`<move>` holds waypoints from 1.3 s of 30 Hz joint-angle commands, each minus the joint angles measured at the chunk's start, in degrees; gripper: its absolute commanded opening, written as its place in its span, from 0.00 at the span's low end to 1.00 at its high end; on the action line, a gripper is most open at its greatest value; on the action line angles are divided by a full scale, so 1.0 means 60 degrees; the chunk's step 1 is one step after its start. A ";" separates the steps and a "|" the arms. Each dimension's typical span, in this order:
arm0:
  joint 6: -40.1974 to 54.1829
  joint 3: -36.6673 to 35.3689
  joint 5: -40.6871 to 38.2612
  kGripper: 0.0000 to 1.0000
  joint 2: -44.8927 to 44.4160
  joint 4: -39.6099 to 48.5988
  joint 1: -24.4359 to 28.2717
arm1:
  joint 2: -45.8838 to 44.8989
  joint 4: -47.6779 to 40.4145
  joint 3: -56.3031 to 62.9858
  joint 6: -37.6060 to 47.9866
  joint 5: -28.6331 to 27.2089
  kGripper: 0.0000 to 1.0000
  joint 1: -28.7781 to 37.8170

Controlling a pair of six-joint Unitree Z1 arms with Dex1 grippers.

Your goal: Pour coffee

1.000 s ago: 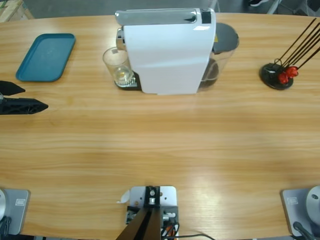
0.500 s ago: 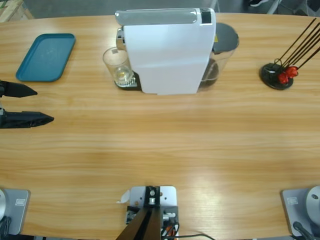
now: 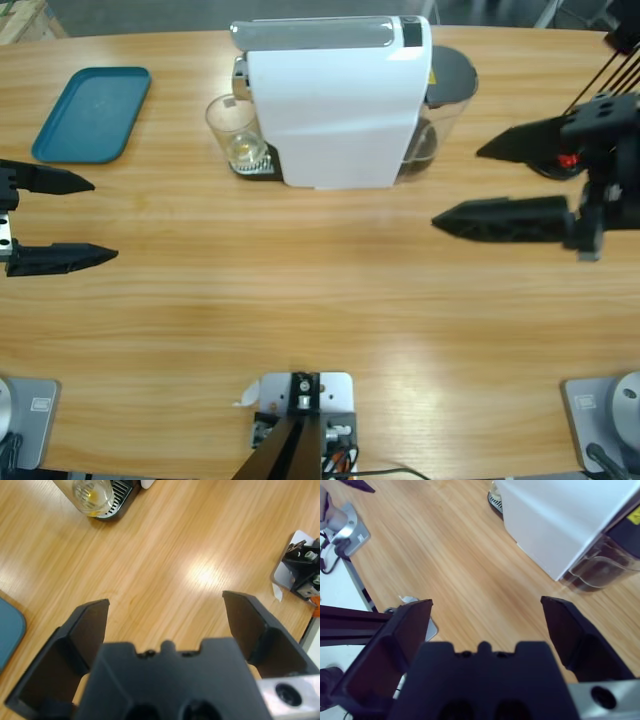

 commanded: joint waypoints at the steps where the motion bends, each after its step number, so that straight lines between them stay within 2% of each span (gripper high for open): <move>1: 0.0043 0.0222 -0.0458 1.00 -0.0898 0.0942 -0.0116 | -0.0307 -0.1412 0.1126 0.0059 -0.0149 1.00 0.0177; 4: 0.0070 0.0524 -0.0689 1.00 -0.0957 0.1004 -0.0116 | -0.0515 -0.1728 0.1726 -0.0682 0.0293 1.00 0.0177; 7: 0.0087 0.0629 -0.0812 1.00 -0.0638 0.0889 -0.0160 | -0.0981 -0.1957 0.2189 -0.1063 0.0337 1.00 0.0177; 17: 0.0204 0.0849 -0.0965 0.99 -0.1033 0.0822 -0.0190 | -0.1590 -0.2021 0.2573 -0.1241 -0.0509 1.00 0.0177; 24: 0.0134 -0.0540 -0.1062 0.99 -0.0688 0.2090 -0.0131 | -0.1549 -0.2030 0.2807 -0.0907 -0.0615 1.00 0.0177; 27: 0.0175 -0.0083 -0.1164 0.99 -0.0767 0.1912 -0.0131 | -0.1441 -0.2030 0.2690 -0.1118 -0.0723 1.00 0.0177; 30: 0.0161 0.0714 -0.1354 0.99 -0.0913 0.0886 -0.0131 | -0.1420 -0.1998 0.2731 -0.1153 -0.0855 1.00 0.0177; 39: 0.0131 0.0796 -0.1457 0.99 -0.0887 0.0760 -0.0131 | -0.1590 -0.1863 0.2714 -0.1153 -0.0981 1.00 0.0177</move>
